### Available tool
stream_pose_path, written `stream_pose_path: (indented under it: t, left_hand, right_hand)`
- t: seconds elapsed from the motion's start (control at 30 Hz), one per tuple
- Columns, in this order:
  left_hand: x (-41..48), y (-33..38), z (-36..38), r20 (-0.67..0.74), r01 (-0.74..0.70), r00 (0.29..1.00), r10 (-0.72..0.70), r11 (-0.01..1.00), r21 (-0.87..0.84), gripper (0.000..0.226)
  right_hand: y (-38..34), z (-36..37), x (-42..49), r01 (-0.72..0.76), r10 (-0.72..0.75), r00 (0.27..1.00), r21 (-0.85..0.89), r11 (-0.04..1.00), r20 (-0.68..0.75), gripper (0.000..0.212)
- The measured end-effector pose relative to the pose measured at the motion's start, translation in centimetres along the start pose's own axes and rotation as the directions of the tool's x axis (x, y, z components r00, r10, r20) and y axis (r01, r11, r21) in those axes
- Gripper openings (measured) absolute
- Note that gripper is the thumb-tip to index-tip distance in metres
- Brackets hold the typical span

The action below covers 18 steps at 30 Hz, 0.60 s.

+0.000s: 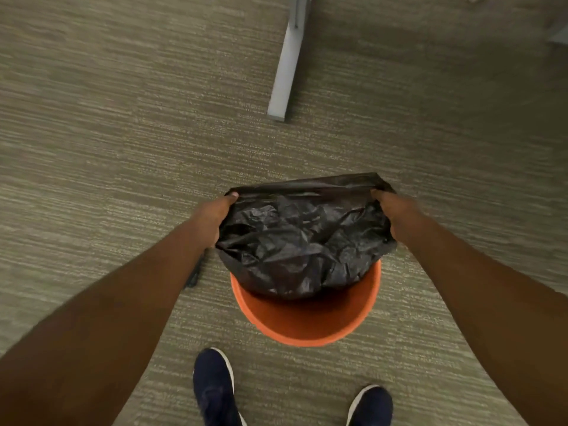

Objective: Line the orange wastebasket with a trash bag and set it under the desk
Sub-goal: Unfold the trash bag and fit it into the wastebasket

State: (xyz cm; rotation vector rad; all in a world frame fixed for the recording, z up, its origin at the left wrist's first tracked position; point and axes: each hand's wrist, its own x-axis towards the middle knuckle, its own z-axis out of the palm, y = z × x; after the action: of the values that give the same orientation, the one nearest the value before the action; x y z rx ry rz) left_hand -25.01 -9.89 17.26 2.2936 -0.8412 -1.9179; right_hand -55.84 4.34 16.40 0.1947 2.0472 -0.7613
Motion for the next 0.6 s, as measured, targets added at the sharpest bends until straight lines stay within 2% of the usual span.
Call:
stream_pose_path:
  t: [0.07,0.17,0.27,0.37,0.5,0.6]
  left_hand:
    - [0.9,-0.2,0.7,0.018,0.02,1.0,-0.021,0.998,0.052,0.04]
    - [1.6,-1.5,1.1,0.047,0.051,0.997,-0.058,0.989,0.14,0.022]
    - [1.9,-3.5,0.6,0.075,0.097,0.991,-0.112,0.979,0.179,0.026]
    - [1.9,-5.3,-0.2,0.078,0.089,0.992,-0.1,0.988,0.124,0.022]
    - [0.4,-7.3,-1.0,0.141,0.036,0.989,-0.036,0.999,0.002,0.061]
    - [-0.7,-9.0,-2.1,0.2,0.002,0.98,0.019,0.995,-0.104,0.063]
  right_hand:
    - [0.1,0.6,0.9,-0.017,0.016,1.0,-0.057,0.998,-0.024,0.032]
    - [1.4,0.8,2.0,-0.05,0.053,0.998,-0.176,0.983,0.016,0.035]
    - [3.8,-0.1,2.7,-0.042,0.055,0.998,-0.313,0.949,0.032,0.027]
    - [6.1,-1.7,2.6,-0.009,0.008,1.0,-0.432,0.902,-0.005,0.049]
    - [8.5,-3.8,0.4,0.093,-0.091,0.996,-0.404,0.91,0.023,0.053]
    - [10.0,-5.0,-1.4,0.071,-0.068,0.997,-0.201,0.977,0.022,0.052]
